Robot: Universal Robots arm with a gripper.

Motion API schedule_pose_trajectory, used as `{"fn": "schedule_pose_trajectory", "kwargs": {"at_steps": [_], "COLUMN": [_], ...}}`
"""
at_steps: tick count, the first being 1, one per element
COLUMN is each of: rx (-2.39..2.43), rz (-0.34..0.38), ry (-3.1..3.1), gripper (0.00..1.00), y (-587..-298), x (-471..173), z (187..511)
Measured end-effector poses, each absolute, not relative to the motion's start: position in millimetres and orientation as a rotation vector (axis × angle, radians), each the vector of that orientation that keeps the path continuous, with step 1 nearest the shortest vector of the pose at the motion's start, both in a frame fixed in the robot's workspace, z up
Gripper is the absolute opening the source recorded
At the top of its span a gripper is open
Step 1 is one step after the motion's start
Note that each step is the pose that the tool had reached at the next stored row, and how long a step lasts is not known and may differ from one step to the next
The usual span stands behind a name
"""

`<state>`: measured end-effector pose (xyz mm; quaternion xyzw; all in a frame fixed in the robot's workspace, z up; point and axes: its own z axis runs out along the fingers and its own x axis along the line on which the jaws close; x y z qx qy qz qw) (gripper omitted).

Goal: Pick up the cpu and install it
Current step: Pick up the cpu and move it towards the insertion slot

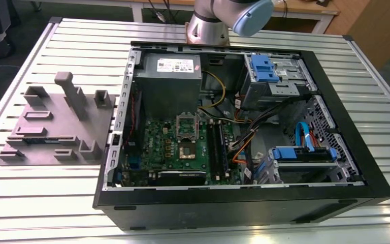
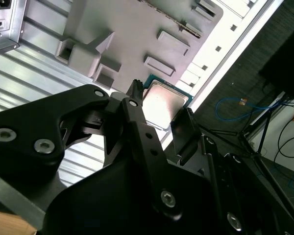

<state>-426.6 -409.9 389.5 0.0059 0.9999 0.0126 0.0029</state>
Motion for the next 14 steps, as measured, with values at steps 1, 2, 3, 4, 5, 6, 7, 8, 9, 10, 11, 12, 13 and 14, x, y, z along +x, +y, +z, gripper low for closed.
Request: {"fn": "schedule_pose_trajectory", "kwargs": {"at_steps": [1, 2, 3, 4, 5, 6, 7, 8, 9, 10, 11, 12, 13, 14], "rx": [0.018, 0.018, 0.018, 0.018, 0.018, 0.018, 0.018, 0.018, 0.018, 0.018, 0.018, 0.018, 0.018, 0.018], "rz": [0.04, 0.04, 0.04, 0.04, 0.04, 0.04, 0.04, 0.04, 0.04, 0.04, 0.04, 0.04, 0.04, 0.04], "ry": [3.135, 3.135, 3.135, 3.135, 3.136, 3.135, 3.135, 3.135, 3.136, 3.135, 3.135, 3.135, 3.135, 3.135], "gripper": [0.48, 0.48, 0.48, 0.48, 0.48, 0.48, 0.48, 0.48, 0.48, 0.48, 0.48, 0.48, 0.48, 0.48], "y": [-409.9, -409.9, -410.0, -410.0, -410.0, -410.0, -409.9, -410.0, -409.9, -409.9, -409.9, -409.9, -409.9, -409.9], "x": [-426.2, -425.9, -425.6, -425.5, -425.3, -425.1, -425.0, -424.8, -424.6, -424.5, -424.2, -424.0, -423.8, -423.6], "z": [389.5, 389.5, 389.5, 389.5, 389.6, 389.5, 389.5, 389.5, 389.6, 389.6, 389.6, 389.6, 389.6, 389.5]}}
